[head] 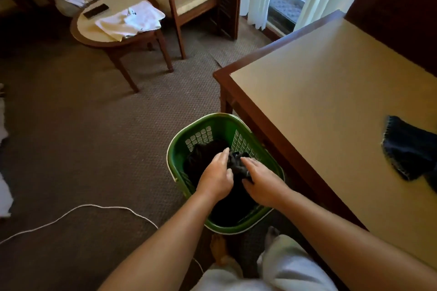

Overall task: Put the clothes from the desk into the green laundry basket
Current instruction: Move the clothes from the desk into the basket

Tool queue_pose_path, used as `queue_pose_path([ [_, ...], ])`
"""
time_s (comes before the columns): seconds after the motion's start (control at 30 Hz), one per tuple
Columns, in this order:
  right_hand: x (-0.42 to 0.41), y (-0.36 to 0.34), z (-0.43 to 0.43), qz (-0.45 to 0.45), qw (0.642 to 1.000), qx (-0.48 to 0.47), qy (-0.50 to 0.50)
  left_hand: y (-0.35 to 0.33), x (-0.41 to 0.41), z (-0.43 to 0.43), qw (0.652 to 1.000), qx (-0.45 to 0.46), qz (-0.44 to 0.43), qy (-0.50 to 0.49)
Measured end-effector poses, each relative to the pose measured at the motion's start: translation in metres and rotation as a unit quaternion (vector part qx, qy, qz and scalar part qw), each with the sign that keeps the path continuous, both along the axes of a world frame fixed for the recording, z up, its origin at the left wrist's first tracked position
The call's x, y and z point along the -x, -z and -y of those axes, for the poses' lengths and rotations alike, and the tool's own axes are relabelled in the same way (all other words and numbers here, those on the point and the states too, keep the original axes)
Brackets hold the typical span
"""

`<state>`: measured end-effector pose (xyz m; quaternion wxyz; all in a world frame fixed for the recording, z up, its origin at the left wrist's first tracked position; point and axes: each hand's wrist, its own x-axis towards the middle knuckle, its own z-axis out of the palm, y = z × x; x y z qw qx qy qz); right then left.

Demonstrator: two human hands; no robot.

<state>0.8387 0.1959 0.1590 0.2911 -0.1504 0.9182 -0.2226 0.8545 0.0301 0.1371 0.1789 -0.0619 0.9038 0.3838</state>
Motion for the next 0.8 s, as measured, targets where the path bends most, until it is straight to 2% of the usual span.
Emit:
queue_pose_path([
  [0.13,0.031,0.061,0.023,0.0,0.99,-0.075,-0.123,0.054,0.012,0.015,0.992,0.0,0.043,-0.118],
  [0.2,0.042,0.108,0.035,0.019,0.98,-0.09,-0.176,0.097,0.019,0.023,0.987,0.029,0.065,-0.141],
  [0.3,0.06,0.198,0.052,0.041,0.951,-0.148,-0.27,0.18,0.039,0.034,0.985,0.12,0.095,-0.083],
  [0.37,0.079,0.258,0.062,0.016,0.925,-0.224,-0.306,0.237,0.055,0.04,0.974,0.177,0.139,-0.011],
  [0.47,0.108,0.34,0.07,-0.029,0.908,-0.302,-0.288,0.321,0.064,0.044,0.951,0.206,0.227,0.039],
  [0.57,0.12,0.407,0.064,-0.031,0.911,-0.288,-0.292,0.393,0.053,0.035,0.939,0.197,0.282,-0.023],
  [0.67,0.128,0.455,0.059,-0.029,0.914,-0.279,-0.292,0.443,0.056,0.018,0.932,0.233,0.268,-0.079],
  [0.8,0.147,0.486,0.06,-0.012,0.909,-0.29,-0.298,0.48,0.078,0.006,0.929,0.239,0.253,-0.123],
])
